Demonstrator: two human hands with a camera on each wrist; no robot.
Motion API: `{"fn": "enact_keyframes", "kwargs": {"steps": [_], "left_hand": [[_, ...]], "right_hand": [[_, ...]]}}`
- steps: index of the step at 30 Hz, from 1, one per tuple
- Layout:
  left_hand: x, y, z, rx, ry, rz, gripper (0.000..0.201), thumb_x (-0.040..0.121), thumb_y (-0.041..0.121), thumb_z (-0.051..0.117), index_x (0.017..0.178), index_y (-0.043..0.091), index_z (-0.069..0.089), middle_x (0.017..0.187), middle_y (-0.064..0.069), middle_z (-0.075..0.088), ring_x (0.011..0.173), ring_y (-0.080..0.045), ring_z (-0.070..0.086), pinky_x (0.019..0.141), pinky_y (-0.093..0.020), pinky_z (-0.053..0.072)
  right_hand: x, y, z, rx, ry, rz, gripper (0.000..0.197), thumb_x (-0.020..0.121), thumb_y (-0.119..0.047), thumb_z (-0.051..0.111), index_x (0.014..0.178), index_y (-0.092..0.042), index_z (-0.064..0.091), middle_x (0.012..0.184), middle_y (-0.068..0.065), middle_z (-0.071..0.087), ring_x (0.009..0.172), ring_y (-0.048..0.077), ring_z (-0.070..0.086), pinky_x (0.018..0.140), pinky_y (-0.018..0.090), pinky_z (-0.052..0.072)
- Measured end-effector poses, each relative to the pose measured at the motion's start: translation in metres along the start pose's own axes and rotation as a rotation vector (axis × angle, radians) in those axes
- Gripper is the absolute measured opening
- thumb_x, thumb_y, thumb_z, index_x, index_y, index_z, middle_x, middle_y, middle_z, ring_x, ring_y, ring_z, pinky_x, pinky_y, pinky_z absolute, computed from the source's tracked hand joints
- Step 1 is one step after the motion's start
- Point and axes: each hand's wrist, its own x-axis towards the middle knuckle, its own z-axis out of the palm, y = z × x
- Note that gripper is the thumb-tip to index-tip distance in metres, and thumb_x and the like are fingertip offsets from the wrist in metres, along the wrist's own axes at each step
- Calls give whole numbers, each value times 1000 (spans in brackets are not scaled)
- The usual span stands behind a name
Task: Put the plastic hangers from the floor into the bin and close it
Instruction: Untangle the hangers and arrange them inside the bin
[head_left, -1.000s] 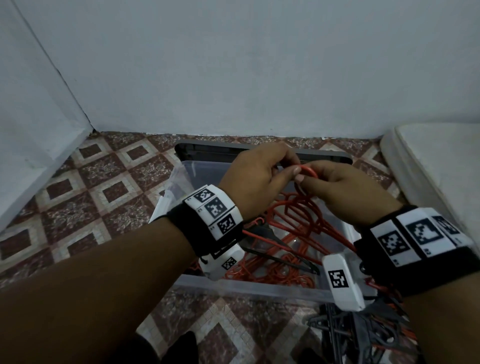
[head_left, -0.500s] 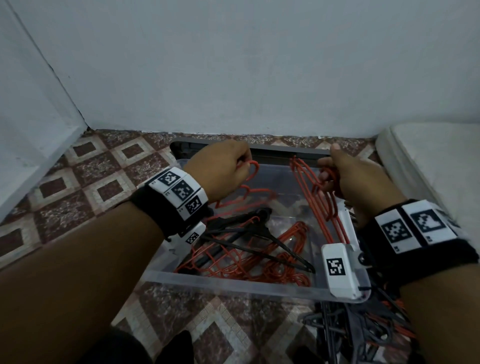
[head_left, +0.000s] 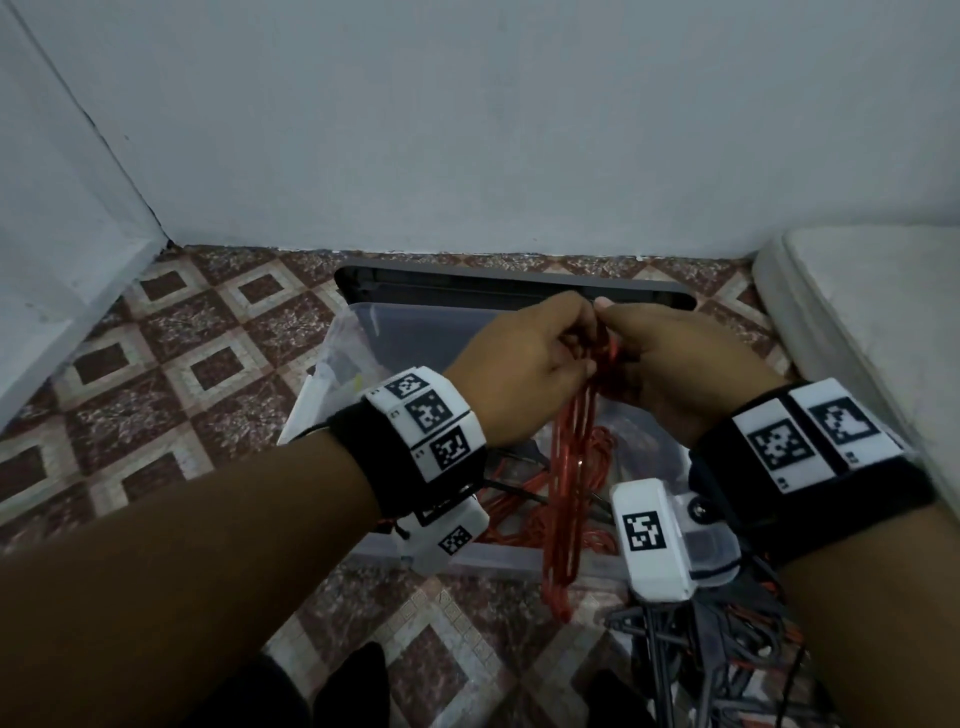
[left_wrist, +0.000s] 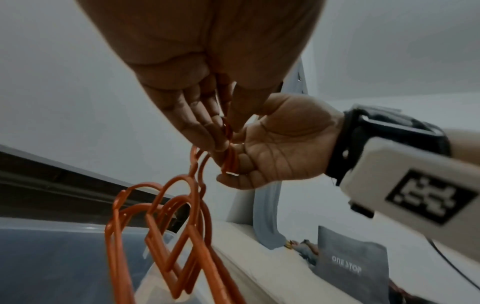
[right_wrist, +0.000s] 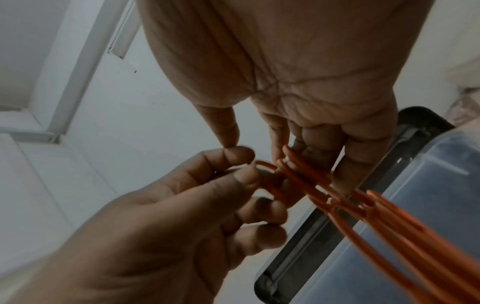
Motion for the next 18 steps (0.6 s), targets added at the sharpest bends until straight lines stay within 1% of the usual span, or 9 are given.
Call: {"fn": "enact_keyframes", "kwargs": {"steps": [1,3,4,6,8,10,13,15,18], "left_hand": [[0,0,0,-17,-22,6,15,87,14,66,98,19,57,66,11,59,56,1,54,58,-20,44],[1,-1,-5,-169,-80,-21,14,89,11,64,97,18,55,80,1,68,68,-11,66,66,-32,55],[2,-4,-9,-265,-98,-43,13,90,9,64,95,16,54,87,-5,71,75,-16,70,70,-35,58],[7,-16,-22,-317,-91,-106,11,91,8,64,92,14,55,89,-7,74,79,-17,73,70,-34,60],[15,-38,-38,-192,-89,-230,9,91,15,65,93,9,58,86,-6,75,77,-18,73,73,-41,61],[23,-66,-50,38,-162,-385,20,92,25,62,92,5,63,86,-6,75,79,-21,72,76,-43,60],[29,-110,-43,553,-439,-493,33,95,33,56,85,2,59,93,-13,70,84,-30,64,75,-39,52],[31,-141,-23,696,-617,-547,30,93,33,58,93,3,63,100,-16,66,87,-31,59,76,-37,48],[29,-199,10,840,-835,-576,33,90,36,62,106,8,68,110,-13,66,95,-30,62,88,-41,53]], "right_hand": [[-1,-1,0,36,10,11,22,94,-27,63,102,-7,69,81,11,70,69,20,68,62,31,56],[-4,-3,-1,89,45,34,8,94,-12,61,98,-8,66,75,9,68,61,18,66,53,26,54],[-4,-4,-1,107,61,44,8,94,-4,59,95,-9,65,71,9,67,57,18,65,51,26,54],[-4,-5,-3,103,71,39,22,92,7,52,88,-12,63,65,9,62,52,17,61,50,25,54],[-3,-7,-5,102,81,7,27,90,11,48,84,-12,62,64,11,59,48,17,56,47,23,52],[0,-9,-10,115,97,-18,26,90,11,48,86,-11,61,66,11,58,49,17,56,47,24,52],[9,-6,-22,88,126,-37,22,92,8,51,92,-12,61,68,9,62,50,16,60,53,26,54],[15,-1,-31,28,150,-66,21,92,6,52,93,-12,62,69,10,64,51,17,62,57,29,55],[24,7,-44,-160,192,-133,19,86,-2,58,90,-18,67,74,11,70,60,23,68,68,39,58]]}}
